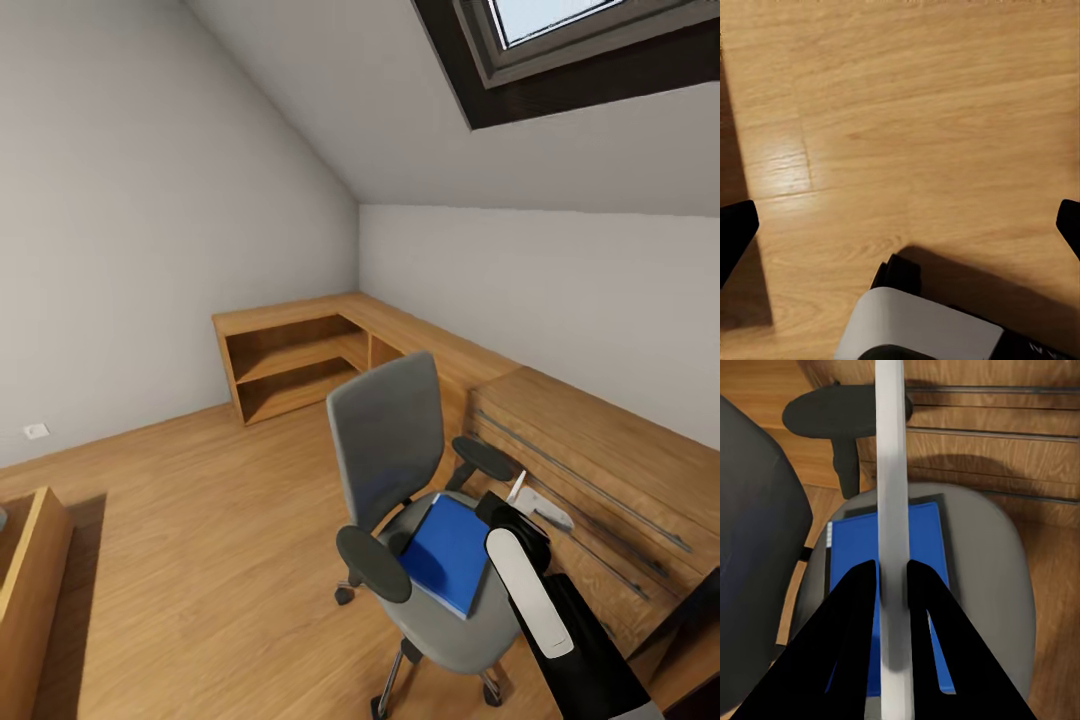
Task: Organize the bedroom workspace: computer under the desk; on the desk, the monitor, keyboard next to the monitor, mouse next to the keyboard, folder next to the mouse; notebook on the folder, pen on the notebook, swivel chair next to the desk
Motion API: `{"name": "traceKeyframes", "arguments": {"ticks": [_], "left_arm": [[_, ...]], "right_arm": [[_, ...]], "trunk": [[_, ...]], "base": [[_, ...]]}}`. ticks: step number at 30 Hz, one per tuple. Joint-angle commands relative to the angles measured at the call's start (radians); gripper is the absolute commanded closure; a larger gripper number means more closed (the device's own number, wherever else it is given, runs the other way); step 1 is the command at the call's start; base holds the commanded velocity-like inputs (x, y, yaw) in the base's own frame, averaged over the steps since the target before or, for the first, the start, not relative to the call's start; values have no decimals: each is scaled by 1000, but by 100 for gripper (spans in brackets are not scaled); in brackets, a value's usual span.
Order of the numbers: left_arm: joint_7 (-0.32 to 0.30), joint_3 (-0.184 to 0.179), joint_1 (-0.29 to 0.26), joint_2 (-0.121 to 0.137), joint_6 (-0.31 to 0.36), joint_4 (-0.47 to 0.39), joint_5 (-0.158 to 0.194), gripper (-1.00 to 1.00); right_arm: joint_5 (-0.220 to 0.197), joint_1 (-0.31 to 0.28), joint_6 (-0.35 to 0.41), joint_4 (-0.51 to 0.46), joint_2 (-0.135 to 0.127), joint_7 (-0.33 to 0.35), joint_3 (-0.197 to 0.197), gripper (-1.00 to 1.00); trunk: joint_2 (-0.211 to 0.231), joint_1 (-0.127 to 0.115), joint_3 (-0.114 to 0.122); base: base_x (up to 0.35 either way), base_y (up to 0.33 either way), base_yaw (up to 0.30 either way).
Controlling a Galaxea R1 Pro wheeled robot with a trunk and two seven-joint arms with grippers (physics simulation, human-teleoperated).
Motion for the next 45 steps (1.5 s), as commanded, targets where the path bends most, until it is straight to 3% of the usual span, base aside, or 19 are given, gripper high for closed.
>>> {"name": "traceKeyframes", "arguments": {"ticks": [1, 10, 22, 25, 30, 38, 42, 43, 45], "left_arm": [[3, -1, 0, 0, 6, -2, 9, -100], [3, -1, 0, 0, 6, -2, 8, -100], [3, -1, 0, -1, 4, -2, 8, -100], [3, 0, 0, -2, 4, -1, 8, -100], [3, -1, 0, -3, 4, -1, 8, -100], [3, -1, 0, -6, 4, 21, 7, -100], [3, -1, 0, -6, 3, 27, 7, -100], [3, -1, 0, -6, 3, 28, 7, -100], [3, -1, 0, -6, 2, 28, 7, -100]], "right_arm": [[-3, -1, 8, -1, -1, -7, 2, 100], [-2, -1, 8, -5, -6, -8, 0, 100], [-3, -1, 9, -28, -75, -4, -3, 100], [-4, -1, 9, -30, -100, -1, -19, 100], [-15, -1, 13, -31, -118, 7, -83, 100], [-114, -1, 85, -31, -155, 49, -207, 100], [-127, -1, 115, -31, -166, 68, -252, 100], [-132, -1, 135, -31, -168, 73, -292, 100], [-132, -1, 143, -31, -169, 76, -304, 100]], "trunk": [[7, -4, 2], [70, -38, 30], [154, -84, 68], [175, -96, 77], [210, -115, 93], [266, -146, 118], [294, -161, 131], [301, -165, 134], [315, -173, 140]], "base": [[0, 0, 0], [0, 0, 0], [0, 0, -3], [0, 0, -118], [0, 0, -210], [0, 0, -257], [0, 0, -265], [0, 0, -266], [0, 0, -266]]}}
